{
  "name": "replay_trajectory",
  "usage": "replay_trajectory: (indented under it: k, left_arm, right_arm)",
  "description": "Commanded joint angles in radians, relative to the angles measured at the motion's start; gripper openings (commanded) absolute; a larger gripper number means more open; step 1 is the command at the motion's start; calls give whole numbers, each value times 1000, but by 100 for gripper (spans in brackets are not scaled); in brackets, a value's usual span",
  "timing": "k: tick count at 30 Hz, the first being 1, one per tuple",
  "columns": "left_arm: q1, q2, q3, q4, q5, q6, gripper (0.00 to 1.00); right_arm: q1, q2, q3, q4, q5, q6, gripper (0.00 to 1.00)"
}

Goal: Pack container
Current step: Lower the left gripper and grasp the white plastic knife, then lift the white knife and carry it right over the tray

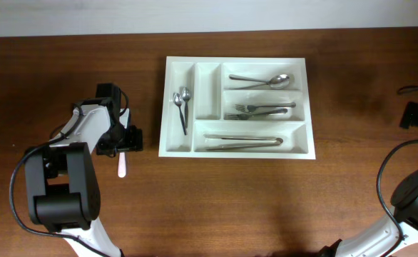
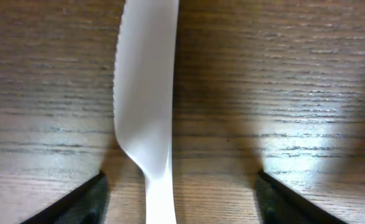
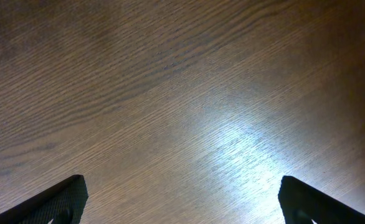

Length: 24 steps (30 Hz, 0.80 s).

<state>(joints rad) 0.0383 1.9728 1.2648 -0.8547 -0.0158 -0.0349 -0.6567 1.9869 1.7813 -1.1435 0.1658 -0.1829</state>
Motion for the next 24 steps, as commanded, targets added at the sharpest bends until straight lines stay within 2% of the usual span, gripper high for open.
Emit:
replay_trajectory:
  k: [1, 6, 14, 19, 24]
  left_arm:
    - [2, 9, -26, 10, -6, -6, 59]
    - [2, 9, -26, 10, -6, -6, 31]
    - [2, 9, -26, 10, -6, -6, 7]
    - [2, 9, -15, 9, -7, -6, 3]
    - [2, 9, 76, 0, -6, -6, 2]
  right_arm:
    - [2, -2, -5, 0, -1, 9, 99]
    - [2, -2, -5, 0, -1, 9, 99]
    - [2, -2, -5, 0, -1, 9, 99]
    - [2, -2, -5, 0, -1, 9, 99]
    - [2, -2, -5, 0, -2, 9, 99]
